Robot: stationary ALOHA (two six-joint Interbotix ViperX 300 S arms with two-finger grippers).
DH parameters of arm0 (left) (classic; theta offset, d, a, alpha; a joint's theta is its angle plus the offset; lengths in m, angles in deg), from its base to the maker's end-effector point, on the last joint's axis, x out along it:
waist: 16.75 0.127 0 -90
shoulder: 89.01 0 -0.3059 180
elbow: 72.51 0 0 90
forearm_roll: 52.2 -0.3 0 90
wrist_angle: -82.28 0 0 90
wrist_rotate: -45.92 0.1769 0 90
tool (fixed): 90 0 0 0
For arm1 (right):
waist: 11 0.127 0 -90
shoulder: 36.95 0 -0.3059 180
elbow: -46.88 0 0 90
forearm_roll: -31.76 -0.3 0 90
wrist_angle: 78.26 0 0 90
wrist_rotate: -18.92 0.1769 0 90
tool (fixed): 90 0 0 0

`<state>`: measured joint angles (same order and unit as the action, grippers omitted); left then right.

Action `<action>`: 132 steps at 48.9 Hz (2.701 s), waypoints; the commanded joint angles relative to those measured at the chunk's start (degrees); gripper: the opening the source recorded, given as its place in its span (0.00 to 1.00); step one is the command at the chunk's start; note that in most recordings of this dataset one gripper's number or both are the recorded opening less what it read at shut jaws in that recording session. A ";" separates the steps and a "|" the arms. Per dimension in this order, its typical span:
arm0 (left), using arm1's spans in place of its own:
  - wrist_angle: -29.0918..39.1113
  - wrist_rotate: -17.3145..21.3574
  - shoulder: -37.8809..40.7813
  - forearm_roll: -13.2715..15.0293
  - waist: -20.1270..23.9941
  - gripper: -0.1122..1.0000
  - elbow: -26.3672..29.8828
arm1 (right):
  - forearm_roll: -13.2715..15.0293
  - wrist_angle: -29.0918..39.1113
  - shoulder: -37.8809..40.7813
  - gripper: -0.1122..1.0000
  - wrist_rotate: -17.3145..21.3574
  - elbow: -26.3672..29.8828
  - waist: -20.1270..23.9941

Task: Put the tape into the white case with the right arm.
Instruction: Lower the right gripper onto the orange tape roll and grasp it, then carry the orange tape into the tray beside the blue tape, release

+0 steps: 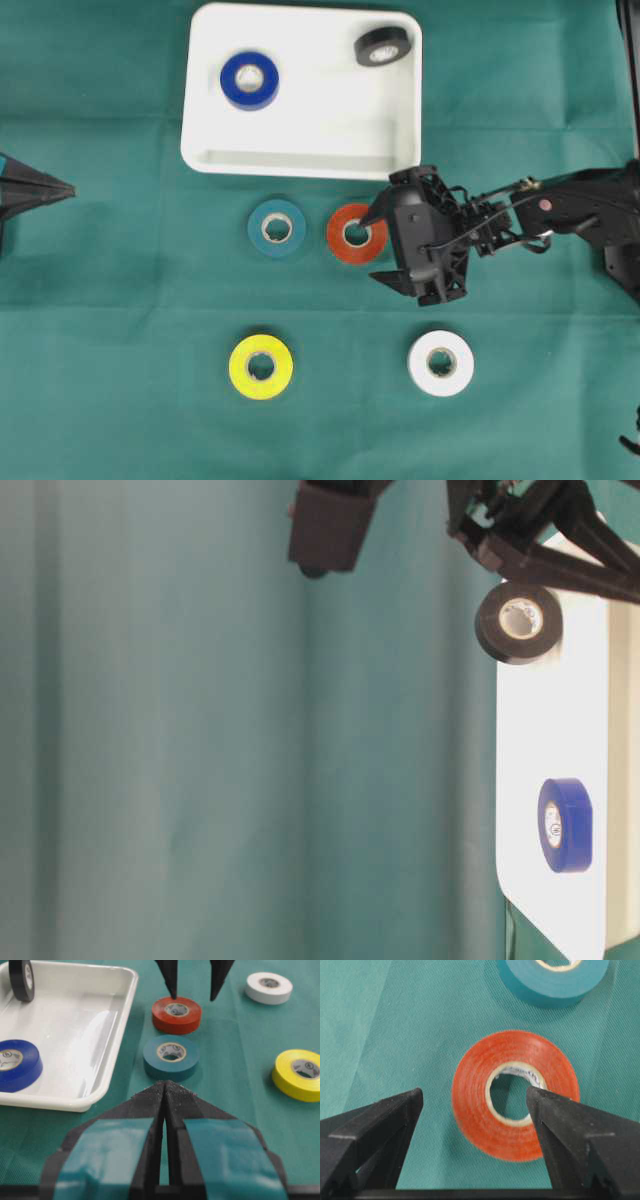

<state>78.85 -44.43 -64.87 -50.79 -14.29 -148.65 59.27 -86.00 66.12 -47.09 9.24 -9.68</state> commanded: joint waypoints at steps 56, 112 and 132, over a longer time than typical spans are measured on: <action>-0.26 0.00 0.18 0.09 0.18 0.10 0.62 | 0.09 6.59 6.42 0.39 0.62 5.80 0.26; -0.26 0.00 0.26 0.00 0.18 0.10 0.62 | 0.09 13.27 -0.79 0.12 0.79 10.63 2.37; -0.26 0.00 0.18 0.00 0.18 0.10 0.62 | 0.09 12.83 -0.79 0.12 0.53 13.36 -6.59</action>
<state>78.85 -44.43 -64.95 -50.79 -14.29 -148.82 59.27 -72.64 66.82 -46.56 20.75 -13.81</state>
